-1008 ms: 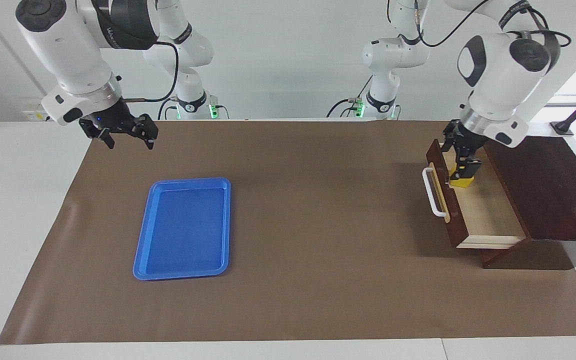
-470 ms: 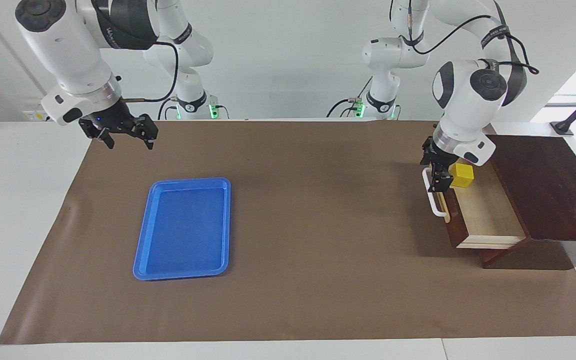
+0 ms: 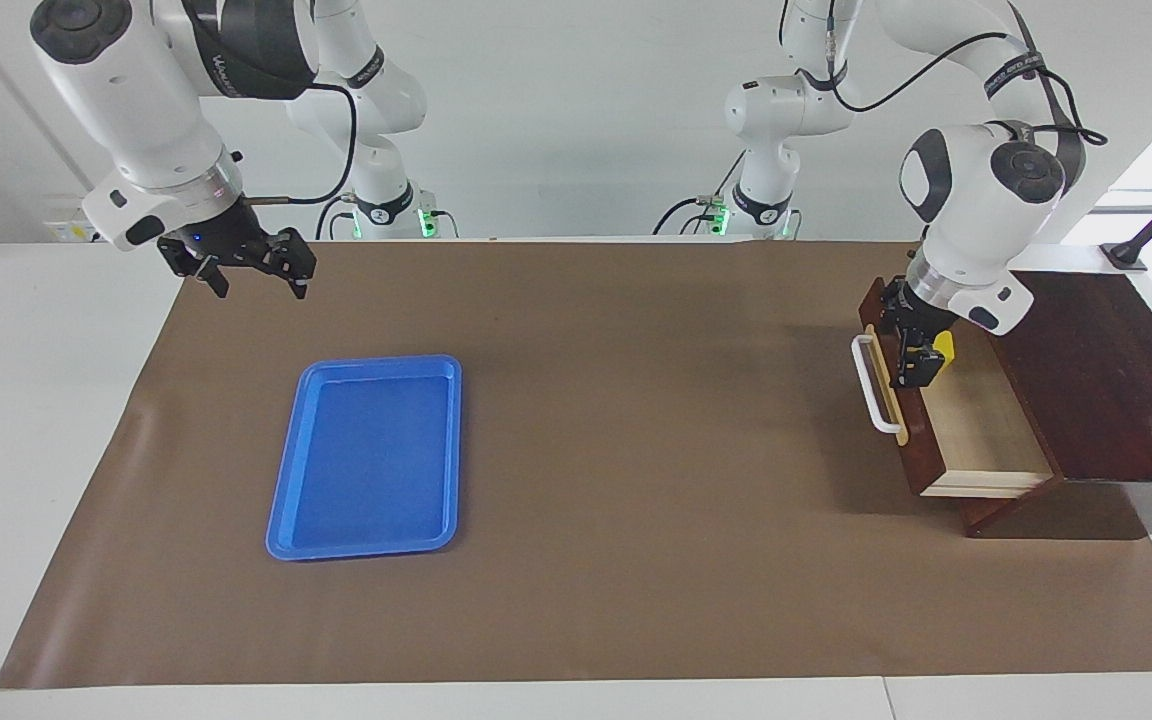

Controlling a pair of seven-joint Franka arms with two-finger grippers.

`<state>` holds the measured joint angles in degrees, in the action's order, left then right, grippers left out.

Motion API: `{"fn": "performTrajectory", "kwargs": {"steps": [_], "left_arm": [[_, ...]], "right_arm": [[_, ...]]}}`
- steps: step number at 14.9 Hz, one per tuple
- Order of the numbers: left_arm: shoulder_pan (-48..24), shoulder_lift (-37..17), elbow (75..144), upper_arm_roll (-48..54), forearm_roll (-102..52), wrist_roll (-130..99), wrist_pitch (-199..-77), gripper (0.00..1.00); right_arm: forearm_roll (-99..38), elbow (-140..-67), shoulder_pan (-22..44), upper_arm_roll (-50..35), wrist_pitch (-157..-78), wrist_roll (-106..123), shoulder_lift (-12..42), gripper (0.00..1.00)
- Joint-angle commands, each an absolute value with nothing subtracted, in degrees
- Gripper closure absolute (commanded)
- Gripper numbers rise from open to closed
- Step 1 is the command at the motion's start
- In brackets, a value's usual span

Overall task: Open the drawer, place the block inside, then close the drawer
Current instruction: 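Push the drawer shut with the left gripper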

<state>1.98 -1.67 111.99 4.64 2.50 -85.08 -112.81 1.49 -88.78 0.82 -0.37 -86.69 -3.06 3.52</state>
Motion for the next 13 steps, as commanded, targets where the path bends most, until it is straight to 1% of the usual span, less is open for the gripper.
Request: {"fn": "performTrajectory", "kwargs": {"steps": [1, 4, 9, 11, 13], "left_arm": [[7.8, -1.3, 112.8, 4.3, 4.3, -77.2, -114.8, 0.0], [12.1, -1.2, 112.8, 4.3, 4.4, -71.3, -115.8, 0.0], [14.4, -1.5, 112.1, 4.2, 4.4, -66.5, -116.4, 0.0], [13.7, -0.9, 109.3, 4.3, 4.4, -65.3, -112.4, 0.0], [13.3, -0.8, 103.2, 4.7, 3.9, -60.0, -104.5, 0.0]], "right_arm": [[1.5, -89.8, -0.3, -1.1, -86.5, -3.4, 2.6, 0.0], [1.5, -89.8, -0.3, -1.1, -86.5, -3.4, 2.6, 0.0], [1.5, -89.8, -0.3, -1.1, -86.5, -3.4, 2.6, 0.0], [1.5, -89.8, -0.3, -1.1, -86.5, -3.5, 2.6, 0.0], [1.5, -89.9, -0.3, -1.1, -86.4, -3.5, 2.6, 0.0]]}}
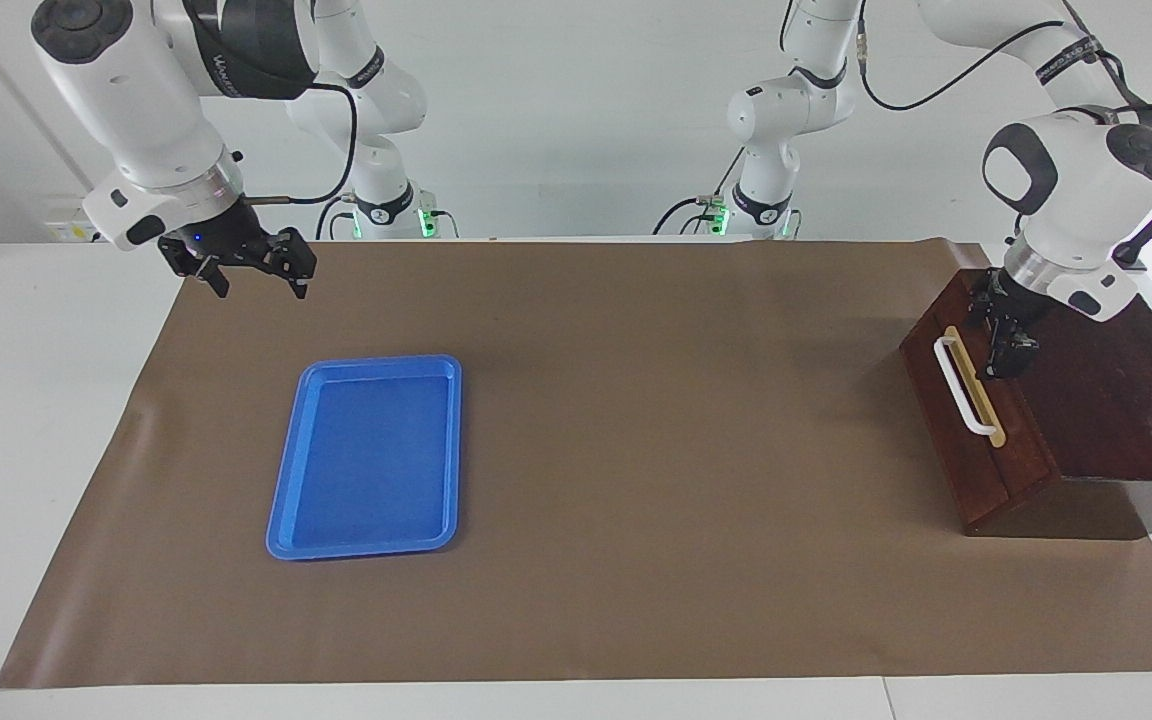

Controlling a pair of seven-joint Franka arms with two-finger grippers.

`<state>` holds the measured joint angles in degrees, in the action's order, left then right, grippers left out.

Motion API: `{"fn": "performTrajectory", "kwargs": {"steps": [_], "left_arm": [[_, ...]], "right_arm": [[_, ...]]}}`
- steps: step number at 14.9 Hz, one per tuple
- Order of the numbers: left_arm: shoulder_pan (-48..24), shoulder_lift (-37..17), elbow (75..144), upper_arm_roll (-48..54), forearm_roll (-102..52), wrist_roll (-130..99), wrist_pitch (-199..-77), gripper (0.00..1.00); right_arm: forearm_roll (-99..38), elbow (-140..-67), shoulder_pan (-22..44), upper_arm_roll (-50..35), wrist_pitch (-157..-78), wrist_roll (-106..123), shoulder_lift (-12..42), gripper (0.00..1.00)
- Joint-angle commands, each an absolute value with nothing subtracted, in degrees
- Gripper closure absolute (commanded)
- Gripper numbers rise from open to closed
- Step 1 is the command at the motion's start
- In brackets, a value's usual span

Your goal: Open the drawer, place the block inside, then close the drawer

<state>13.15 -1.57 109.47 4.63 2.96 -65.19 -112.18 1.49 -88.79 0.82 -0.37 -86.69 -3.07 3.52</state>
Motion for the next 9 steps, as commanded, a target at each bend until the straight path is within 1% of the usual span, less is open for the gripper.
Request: {"fn": "performTrajectory", "kwargs": {"steps": [1, 3, 6, 9], "left_arm": [[13.1, -0.6, 100.6, 5.0, 3.6, -56.7, -100.0, 0.0], [10.6, 1.2, 98.8, 5.9, 3.4, -49.3, -94.2, 0.0], [6.5, 4.6, 98.4, 5.9, 3.4, -37.0, -87.5, 0.0], [5.2, 5.1, 96.4, 6.6, 3.0, -23.3, -81.2, 0.0]], "right_arm": [[1.5, -89.9, -0.3, -1.1, -86.4, -3.5, 2.6, 0.0], [1.4, -89.8, -0.3, -1.1, -86.4, -3.5, 2.5, 0.0], [1.5, -89.8, -0.3, -1.1, -86.4, -3.5, 2.5, 0.0], [1.5, -89.8, -0.3, -1.1, -86.4, -3.5, 2.5, 0.0]]}}
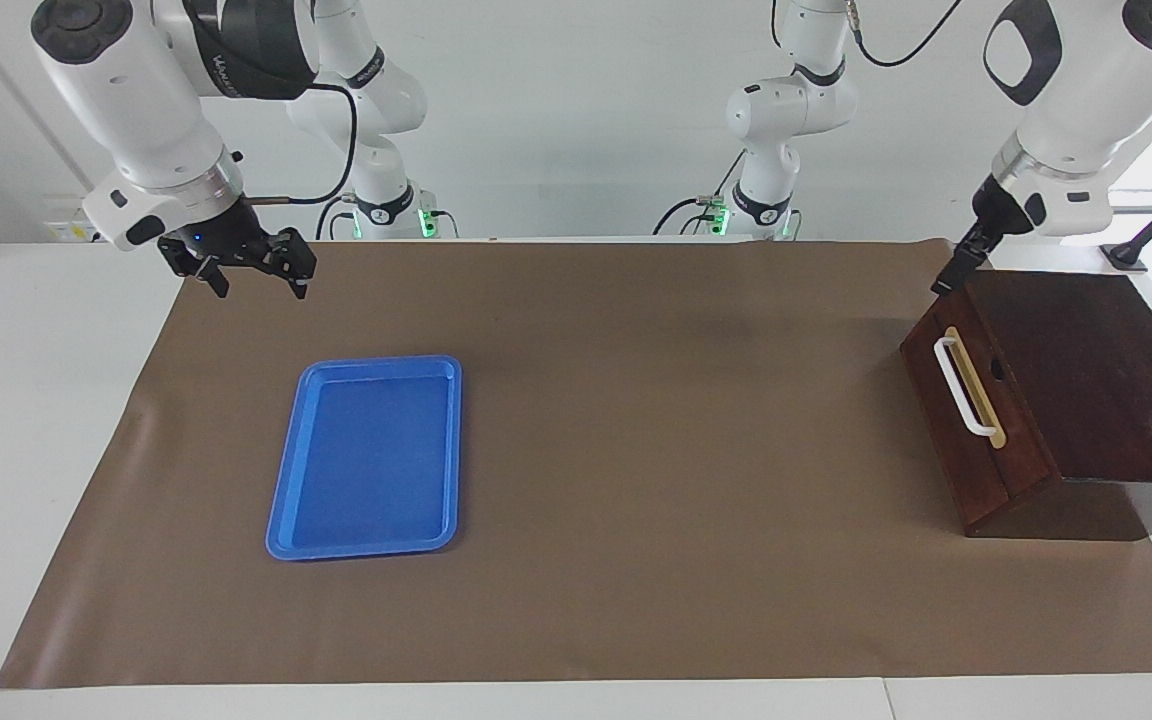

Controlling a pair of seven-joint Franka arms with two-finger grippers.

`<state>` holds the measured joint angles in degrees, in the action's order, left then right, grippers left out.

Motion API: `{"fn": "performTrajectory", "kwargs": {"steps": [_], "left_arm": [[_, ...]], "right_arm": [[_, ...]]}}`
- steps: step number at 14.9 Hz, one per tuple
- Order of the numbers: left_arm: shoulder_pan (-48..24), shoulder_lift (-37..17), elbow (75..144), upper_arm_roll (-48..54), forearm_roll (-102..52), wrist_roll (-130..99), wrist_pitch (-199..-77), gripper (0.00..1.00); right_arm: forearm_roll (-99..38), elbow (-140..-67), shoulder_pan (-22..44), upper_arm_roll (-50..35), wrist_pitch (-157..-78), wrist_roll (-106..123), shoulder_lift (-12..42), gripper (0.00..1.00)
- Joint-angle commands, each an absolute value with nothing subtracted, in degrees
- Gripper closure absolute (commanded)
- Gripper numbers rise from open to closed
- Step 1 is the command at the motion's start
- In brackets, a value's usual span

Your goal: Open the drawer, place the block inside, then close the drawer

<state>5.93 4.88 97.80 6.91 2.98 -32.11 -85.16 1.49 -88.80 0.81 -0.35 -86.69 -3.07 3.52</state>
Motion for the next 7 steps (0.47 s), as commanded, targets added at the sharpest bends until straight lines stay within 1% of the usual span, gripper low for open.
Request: {"fn": "performTrajectory", "kwargs": {"steps": [1, 3, 5, 7], "left_arm": [[5.3, 5.4, 95.9, 6.7, 1.9, -19.8, -80.0, 0.0], [5.3, 6.8, 95.9, 6.4, -1.0, -15.0, -80.1, 0.0], [5.2, 6.9, 96.0, 6.8, -2.7, -11.4, -81.5, 0.0], [3.5, 6.1, 96.0, 6.7, -2.4, -10.6, -81.5, 0.0]], "right_arm": [[1.5, -89.9, -0.3, -1.1, -86.4, -3.5, 2.5, 0.0], [1.5, -89.9, -0.3, -1.1, -86.4, -3.5, 2.5, 0.0], [1.4, -89.8, -0.3, -1.1, -86.4, -3.5, 2.5, 0.0], [1.5, -89.9, -0.3, -1.1, -86.4, -3.5, 2.5, 0.0]]}}
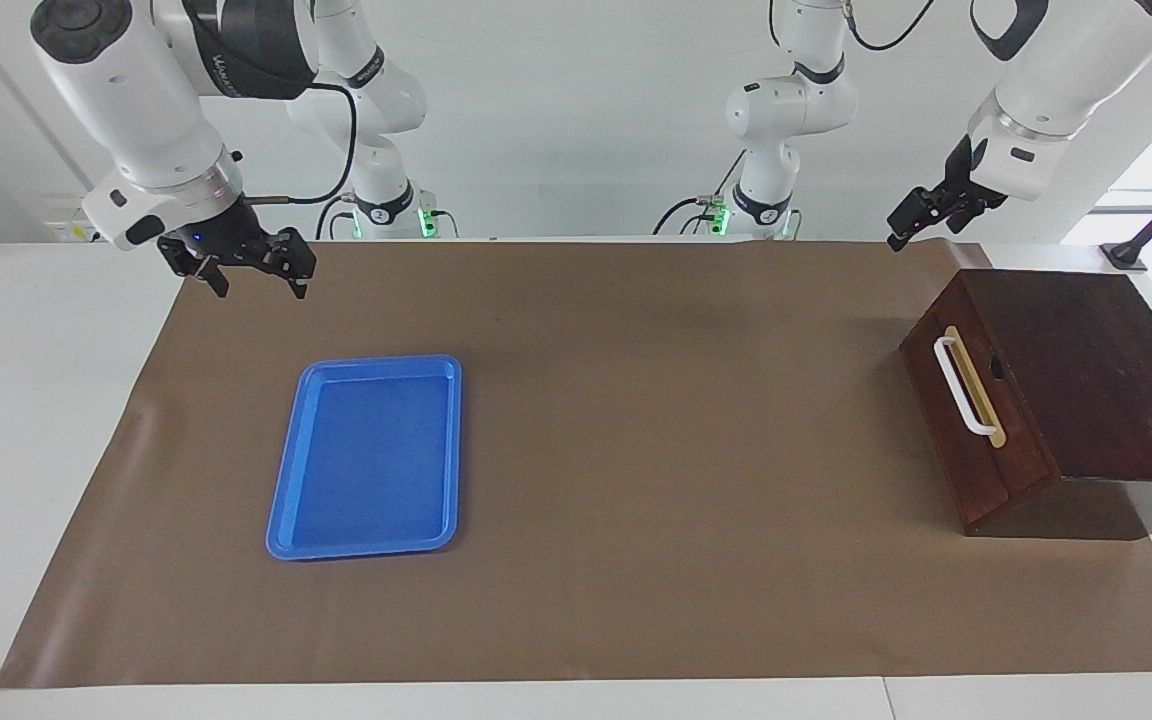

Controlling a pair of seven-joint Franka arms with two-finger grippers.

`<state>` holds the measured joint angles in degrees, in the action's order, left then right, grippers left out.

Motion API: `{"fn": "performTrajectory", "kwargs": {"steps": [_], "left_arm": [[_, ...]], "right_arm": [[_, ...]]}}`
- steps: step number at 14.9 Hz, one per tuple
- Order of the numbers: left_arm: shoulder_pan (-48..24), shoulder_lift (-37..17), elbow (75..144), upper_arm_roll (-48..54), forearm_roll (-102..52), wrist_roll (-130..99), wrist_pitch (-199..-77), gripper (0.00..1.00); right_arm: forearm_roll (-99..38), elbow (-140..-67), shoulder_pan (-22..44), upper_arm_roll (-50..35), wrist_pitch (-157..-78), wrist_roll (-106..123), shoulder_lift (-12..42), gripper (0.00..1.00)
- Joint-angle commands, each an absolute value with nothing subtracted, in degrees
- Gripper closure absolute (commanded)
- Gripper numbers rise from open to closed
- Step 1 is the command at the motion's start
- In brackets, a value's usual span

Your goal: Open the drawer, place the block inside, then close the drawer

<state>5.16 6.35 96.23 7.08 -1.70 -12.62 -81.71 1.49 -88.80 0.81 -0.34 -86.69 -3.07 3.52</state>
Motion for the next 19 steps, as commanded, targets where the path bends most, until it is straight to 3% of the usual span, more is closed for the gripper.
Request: {"fn": "performTrajectory", "kwargs": {"steps": [1, 4, 7, 19], "left_arm": [[3.3, 5.3, 95.6, 6.8, -1.8, -10.5, -81.3, 0.0], [3.3, 0.5, 90.8, 6.7, -1.4, -10.2, -79.6, 0.0], [0.4, 0.9, 90.4, 5.2, 0.0, -6.5, -80.1, 0.0], [1.2, -0.7, 86.0, 7.7, -0.2, -1.8, -79.2, 0.0]], "right_arm": [[1.5, -89.8, -0.3, -1.1, -86.4, -3.5, 2.5, 0.0], [1.5, -89.9, -0.3, -1.1, -86.4, -3.5, 2.5, 0.0], [1.5, -89.9, -0.3, -1.1, -86.4, -3.5, 2.5, 0.0], [1.5, -89.9, -0.3, -1.1, -86.4, -3.5, 2.5, 0.0]]}}
